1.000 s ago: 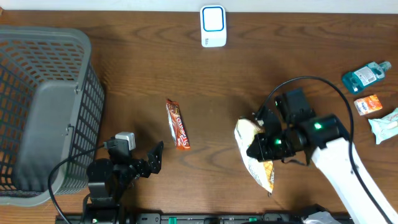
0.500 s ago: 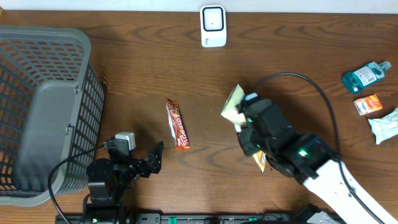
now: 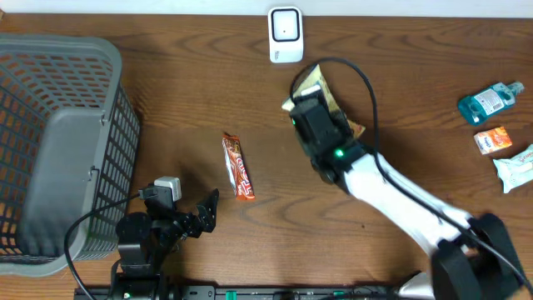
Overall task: Scan the item barcode
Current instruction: 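Carry the tissue bag up to the white scanner window, then move the tissue bag to the right table edge and release it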
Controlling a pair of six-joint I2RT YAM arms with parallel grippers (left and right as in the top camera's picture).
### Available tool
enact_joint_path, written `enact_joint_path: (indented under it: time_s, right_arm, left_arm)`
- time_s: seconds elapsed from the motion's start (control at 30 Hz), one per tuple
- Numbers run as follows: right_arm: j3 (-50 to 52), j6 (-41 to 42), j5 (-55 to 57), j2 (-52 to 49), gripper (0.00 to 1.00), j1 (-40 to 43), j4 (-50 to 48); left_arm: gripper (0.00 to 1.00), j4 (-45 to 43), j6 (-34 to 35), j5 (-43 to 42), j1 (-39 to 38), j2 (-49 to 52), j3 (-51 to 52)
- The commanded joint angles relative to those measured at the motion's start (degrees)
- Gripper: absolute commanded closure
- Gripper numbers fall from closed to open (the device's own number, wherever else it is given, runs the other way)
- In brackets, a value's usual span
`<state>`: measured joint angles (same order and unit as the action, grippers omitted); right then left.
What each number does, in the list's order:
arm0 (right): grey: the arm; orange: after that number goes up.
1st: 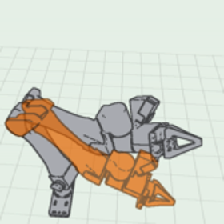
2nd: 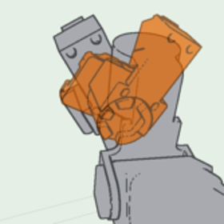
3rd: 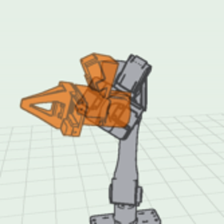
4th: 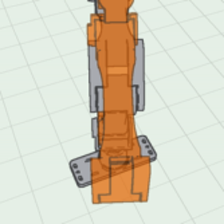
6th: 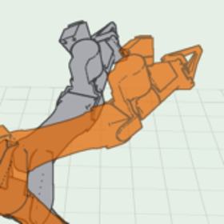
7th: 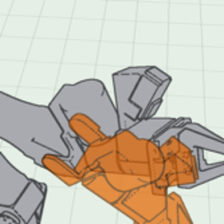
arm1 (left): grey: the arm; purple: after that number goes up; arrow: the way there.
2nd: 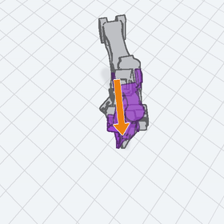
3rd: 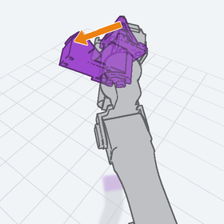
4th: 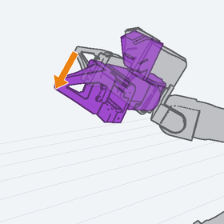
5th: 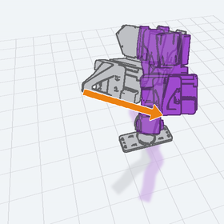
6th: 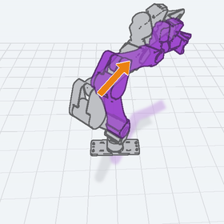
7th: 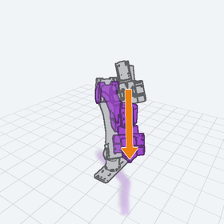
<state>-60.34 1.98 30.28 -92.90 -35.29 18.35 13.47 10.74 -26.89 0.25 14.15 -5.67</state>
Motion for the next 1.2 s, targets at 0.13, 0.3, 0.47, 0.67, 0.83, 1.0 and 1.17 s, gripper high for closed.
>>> enact_joint_path:
  time_s: [0.13, 0.3, 0.47, 0.67, 0.83, 1.0, 1.17]
  right_arm:
    - [-17.11, -12.74, 3.87, -11.85, 0.99, 5.88, -3.15]
    - [-29.66, -18.64, 4.15, -22.21, 0.99, 7.67, -2.67]
    - [-44.35, -19.63, 4.15, -34.01, 0.99, 8.74, -2.45]
    - [-57.86, -25.27, 10.78, -45.79, 0.99, 9.09, -4.35]
    - [-63.58, -36.33, 21.66, -54.21, 0.99, 9.31, -9.29]
    - [-63.65, -36.96, 25.35, -55.74, 0.99, 9.33, -10.91]
    - [-67.76, -36.76, 39.52, -54.47, 0.99, 10.12, -9.73]
  left_arm:
    - [0.02, 1.29, 0.52, -0.57, -0.22, -0.04, 0.90]
    - [0.02, 1.29, 0.52, -0.57, -0.22, -0.04, 0.90]
    - [0.02, 1.29, 0.52, -0.57, -0.22, -0.04, 0.90]
    - [0.01, 1.29, 0.52, -0.57, -0.22, -0.04, 0.90]
    - [0.02, 1.29, 0.52, -0.57, -0.22, -0.04, 0.90]
    - [0.01, 1.29, 0.52, -0.57, -0.22, -0.04, 0.90]
    - [0.01, 1.29, 0.52, -0.57, -0.22, -0.04, 0.90]
